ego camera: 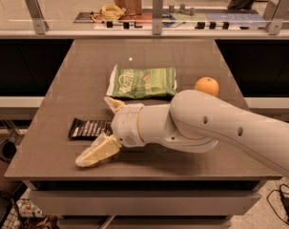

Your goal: Pick rxbar chocolate

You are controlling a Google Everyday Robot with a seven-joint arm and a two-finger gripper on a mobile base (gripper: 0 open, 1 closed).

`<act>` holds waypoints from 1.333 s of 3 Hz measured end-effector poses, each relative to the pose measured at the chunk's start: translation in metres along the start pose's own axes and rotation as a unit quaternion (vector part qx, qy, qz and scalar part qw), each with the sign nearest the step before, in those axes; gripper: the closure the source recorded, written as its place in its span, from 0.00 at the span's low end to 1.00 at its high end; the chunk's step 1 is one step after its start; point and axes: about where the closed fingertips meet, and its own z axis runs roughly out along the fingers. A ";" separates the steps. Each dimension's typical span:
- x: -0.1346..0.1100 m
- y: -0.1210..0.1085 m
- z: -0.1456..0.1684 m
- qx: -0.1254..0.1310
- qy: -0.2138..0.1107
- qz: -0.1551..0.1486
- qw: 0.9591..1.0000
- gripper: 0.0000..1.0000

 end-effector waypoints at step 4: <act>0.007 -0.001 0.010 -0.015 0.034 0.003 0.999 0.88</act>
Offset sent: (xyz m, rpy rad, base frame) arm 0.0071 0.0122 -0.0375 -0.1488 0.0410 0.0386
